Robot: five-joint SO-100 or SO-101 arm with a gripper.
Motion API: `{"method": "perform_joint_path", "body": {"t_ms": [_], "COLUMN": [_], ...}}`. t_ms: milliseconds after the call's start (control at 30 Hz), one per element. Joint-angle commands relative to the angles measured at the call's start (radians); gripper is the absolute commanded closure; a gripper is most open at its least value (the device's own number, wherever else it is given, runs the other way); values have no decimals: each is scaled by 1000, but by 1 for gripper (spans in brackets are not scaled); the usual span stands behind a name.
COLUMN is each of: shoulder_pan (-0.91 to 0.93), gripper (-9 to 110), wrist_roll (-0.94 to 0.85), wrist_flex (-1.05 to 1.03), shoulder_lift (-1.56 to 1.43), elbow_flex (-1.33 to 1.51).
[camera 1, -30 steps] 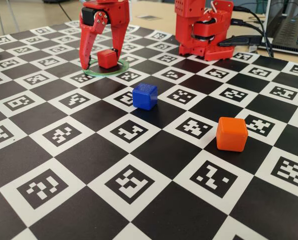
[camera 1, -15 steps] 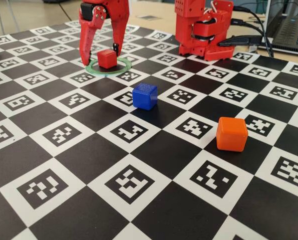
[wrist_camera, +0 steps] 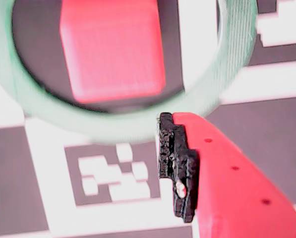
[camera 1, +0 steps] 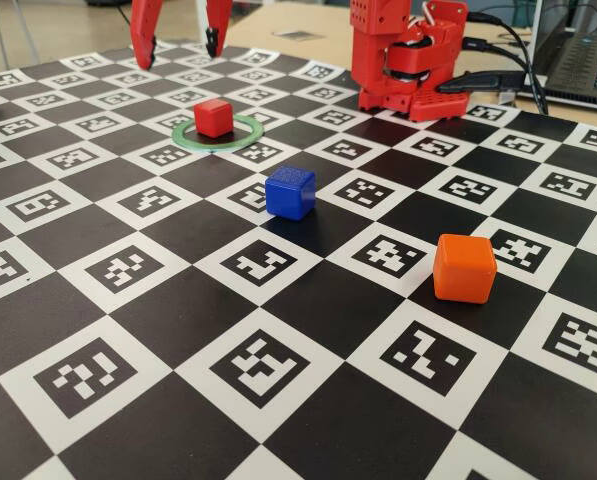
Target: Grab the red cube then put it in the green circle then put the blue cube on top and finally the orange cube on top
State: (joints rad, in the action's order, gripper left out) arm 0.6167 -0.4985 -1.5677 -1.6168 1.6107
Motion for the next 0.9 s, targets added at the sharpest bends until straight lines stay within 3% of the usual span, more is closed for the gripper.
{"method": "perform_joint_path", "body": {"t_ms": [0, 333, 633, 867], "shoulder_pan": [-46, -325, -650, -776], "gripper": [62, 59, 59, 58], "wrist_roll": [25, 156, 413, 629], "wrist_flex": [-124, -265, -262, -222], "shoulder_lift": [-98, -213, -175, -58], "elbow_flex": [-150, -222, -288, -339]}}
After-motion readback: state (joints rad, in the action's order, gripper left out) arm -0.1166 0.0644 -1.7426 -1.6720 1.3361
